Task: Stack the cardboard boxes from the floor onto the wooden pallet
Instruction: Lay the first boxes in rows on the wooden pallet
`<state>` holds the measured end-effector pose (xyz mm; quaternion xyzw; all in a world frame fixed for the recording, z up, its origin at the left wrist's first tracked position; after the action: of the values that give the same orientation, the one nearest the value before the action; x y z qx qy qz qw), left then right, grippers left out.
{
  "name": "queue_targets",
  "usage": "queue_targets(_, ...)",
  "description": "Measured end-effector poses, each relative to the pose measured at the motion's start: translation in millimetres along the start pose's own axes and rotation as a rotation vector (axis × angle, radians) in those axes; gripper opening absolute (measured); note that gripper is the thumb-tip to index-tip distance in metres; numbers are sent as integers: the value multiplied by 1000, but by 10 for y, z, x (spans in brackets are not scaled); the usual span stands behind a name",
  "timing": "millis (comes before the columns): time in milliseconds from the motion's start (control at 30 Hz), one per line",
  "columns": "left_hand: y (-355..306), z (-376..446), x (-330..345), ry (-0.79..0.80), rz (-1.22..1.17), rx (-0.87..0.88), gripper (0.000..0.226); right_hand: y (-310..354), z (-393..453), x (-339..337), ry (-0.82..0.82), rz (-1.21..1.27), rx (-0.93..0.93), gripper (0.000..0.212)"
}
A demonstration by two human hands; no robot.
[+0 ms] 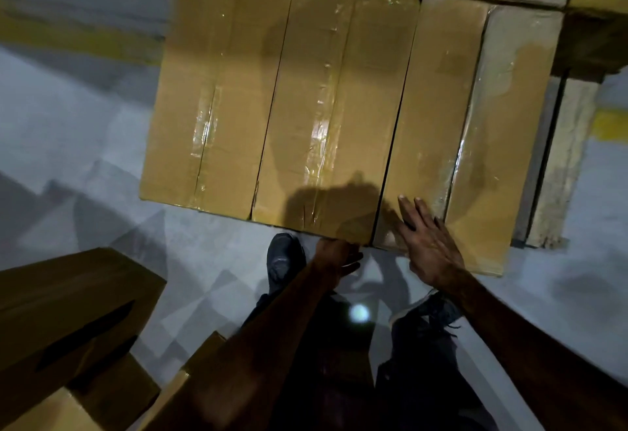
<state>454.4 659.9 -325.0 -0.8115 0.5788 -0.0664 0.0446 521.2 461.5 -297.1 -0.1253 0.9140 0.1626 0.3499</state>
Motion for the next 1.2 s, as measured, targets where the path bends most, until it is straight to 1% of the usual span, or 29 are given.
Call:
queue_targets(100, -83, -35, -69, -4, 25, -39, 15, 9, 35, 18, -34, 46, 16, 106)
queue_targets(167, -105, -71, -137, 8, 40, -48, 17, 46, 55, 1, -45, 67, 32, 103)
queue_targets(233, -104, -64, -202, 30, 46, -46, 25, 76, 73, 13, -48, 84, 43, 99)
queue_targets(300, -109, -98, -207, 57, 44, -46, 25, 90, 79, 27, -52, 100, 66, 95)
queue_targets(400, -139, -166, -184, 43, 38, -90, 24, 104, 77, -22, 0, 105, 83, 98)
queue_targets(500, -222, -304, -126, 38, 58, -121, 24, 114, 72, -206, 72, 157, 78, 94)
queue_targets(567, -318, -443, -87, 2, 165, -48, 23, 126, 42, -345, 133, 218, 76, 93)
queue_targets(633, -459, -677, -74, -50, 258, 49, 22, 154, -60, -550, 178, 326, 118, 90)
queue_targets(700, -660, -965, -57, -67, 343, 141, 17, 209, -194, -831, 151, 423, 137, 83)
queue_targets(800, -828, -1198, -79, -110, 601, 266, 42, 285, -439, -1257, 157, 582, 172, 64)
queue_targets(833, -900, -1342, -81, -126, 672, 313, 45, 290, -520, -1379, 169, 639, 189, 57)
queue_targets(900, -1106, -1819, -32, -151, 786, 450, 40, 263, -708, -1608, 147, 745, 204, 47)
queue_targets(967, -1221, -2186, -46, -182, 810, 518, 39, 192, -907, -1820, 90, 783, 177, 54)
queue_targets(1033, -1273, -2474, -84, -232, 811, 562, 40, 102, -1102, -2049, 44, 736, 122, 57)
queue_targets(1100, -1320, -2711, -65, -300, 796, 595, 42, -15, -1269, -2256, 17, 713, 130, 58)
queue_targets(1133, -1337, -2825, -20, -319, 771, 594, 43, -75, -1340, -2343, 9, 722, 145, 59)
queue_targets(1200, -1339, -3080, 99, -363, 727, 531, 38, -165, -1478, -2503, -4, 724, 146, 59)
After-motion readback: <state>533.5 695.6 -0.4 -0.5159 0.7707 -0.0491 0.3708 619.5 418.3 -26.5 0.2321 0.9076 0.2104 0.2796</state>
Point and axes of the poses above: each hand's wrist, its own z-axis towards the middle knuckle, its own x-axis out of the palm, y = z × x, the point moved 3 cm from there along z, towards the middle knuckle, and after that the axes turned 4 degrees about z, right-handed, at the moved point
